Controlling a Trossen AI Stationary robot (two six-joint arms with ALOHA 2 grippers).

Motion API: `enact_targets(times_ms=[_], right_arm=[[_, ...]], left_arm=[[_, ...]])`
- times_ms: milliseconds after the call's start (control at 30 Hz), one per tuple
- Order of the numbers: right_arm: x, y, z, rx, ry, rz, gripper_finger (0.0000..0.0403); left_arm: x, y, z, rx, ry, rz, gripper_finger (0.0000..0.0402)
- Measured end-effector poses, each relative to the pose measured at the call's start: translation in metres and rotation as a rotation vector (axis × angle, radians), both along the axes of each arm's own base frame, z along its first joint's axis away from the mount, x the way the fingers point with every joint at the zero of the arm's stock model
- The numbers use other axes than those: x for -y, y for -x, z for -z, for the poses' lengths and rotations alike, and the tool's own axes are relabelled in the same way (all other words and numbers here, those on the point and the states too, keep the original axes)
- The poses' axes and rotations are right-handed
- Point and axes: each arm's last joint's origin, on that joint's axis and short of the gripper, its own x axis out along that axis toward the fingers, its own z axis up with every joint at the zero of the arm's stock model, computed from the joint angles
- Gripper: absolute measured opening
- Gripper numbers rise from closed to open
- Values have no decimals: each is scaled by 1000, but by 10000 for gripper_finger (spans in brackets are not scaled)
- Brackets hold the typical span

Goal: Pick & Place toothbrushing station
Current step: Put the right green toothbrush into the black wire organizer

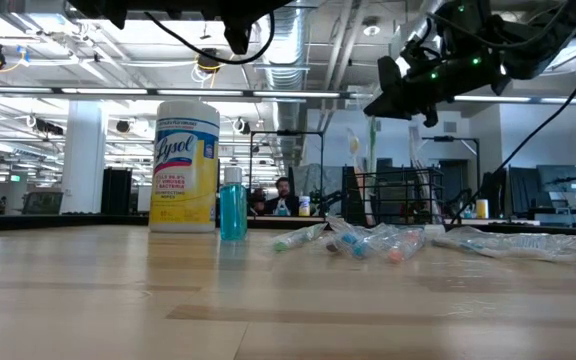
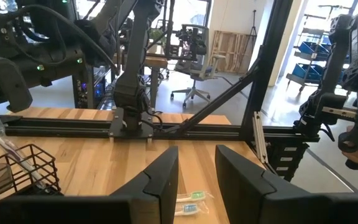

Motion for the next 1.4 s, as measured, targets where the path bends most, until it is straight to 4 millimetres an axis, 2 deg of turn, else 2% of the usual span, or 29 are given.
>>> enact_targets(times_ms=[200,400,900,1300,1400], right_arm=[[3,1,1,-8,-27,-10,5],[10,-2,-9,-59,-67,-9,5],[13,-9,-32,-192,-104,-40,5],[19,-13,-29,-186,-101,-28,5],[24,-16,-20,-202,-128,-38,5]], left_arm=[[0,0,0,0,-1,0,102],[0,0,0,0,-2,0,102],[0,0,0,0,-2,0,102],[0,0,0,-1,-2,0,102],[0,0,0,-1,-2,0,102]])
